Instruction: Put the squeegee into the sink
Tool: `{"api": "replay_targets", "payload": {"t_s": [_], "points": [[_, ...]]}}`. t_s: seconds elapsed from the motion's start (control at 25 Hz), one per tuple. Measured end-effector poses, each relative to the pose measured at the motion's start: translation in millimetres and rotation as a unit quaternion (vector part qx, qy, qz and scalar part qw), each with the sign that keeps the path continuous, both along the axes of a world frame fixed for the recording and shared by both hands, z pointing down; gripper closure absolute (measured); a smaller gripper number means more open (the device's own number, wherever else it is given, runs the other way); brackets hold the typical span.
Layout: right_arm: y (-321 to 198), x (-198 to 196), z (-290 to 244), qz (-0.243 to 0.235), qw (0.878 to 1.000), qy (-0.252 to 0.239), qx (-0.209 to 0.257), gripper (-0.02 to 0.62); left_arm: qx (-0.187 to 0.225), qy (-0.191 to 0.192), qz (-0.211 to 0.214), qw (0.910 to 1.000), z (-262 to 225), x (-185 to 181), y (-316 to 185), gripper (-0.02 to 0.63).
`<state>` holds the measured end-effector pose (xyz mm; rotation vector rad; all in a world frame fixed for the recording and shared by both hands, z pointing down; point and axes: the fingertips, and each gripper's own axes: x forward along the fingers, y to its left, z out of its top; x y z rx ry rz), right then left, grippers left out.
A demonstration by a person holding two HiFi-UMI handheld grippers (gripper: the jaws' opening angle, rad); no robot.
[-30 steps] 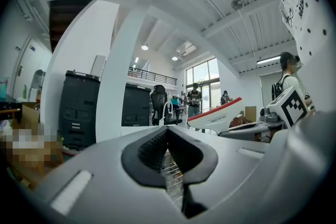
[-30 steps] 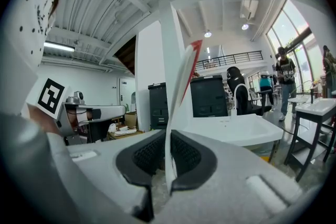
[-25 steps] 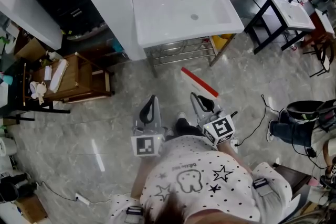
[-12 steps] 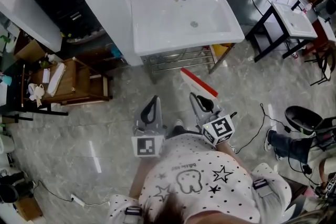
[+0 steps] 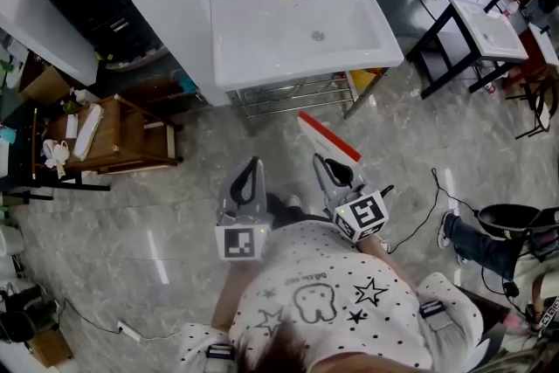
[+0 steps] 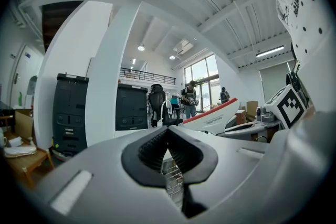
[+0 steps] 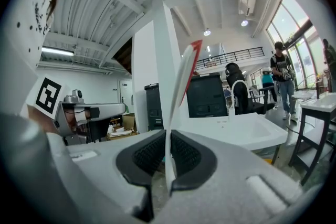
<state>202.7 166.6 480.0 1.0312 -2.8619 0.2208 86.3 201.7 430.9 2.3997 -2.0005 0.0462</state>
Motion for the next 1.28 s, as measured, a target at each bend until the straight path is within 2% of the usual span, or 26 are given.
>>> {"api": "replay_targets", "payload": {"t_s": [0.44,0.92,1.28], "points": [[-21.3,-18.7,0.3,0.011,1.000,-0.004,-0.008,0.577,-0.008,0.019,0.002,0.9998,0.4,-18.3,-22.9,0.606],[-79.2,-68.4,-21.4,0.027,1.000,-0.003,-0.004,0.577,-0.020,0.031,0.023,0.9991,-8.1,-64.5,-82.6,0.607],[-107.0,-87.0,-16.5,0.041,0.999,-0.005,-0.007,0.577,-0.011,0.035,0.025,0.9990,-7.8,-91.8,-113.6,0.607]]}}
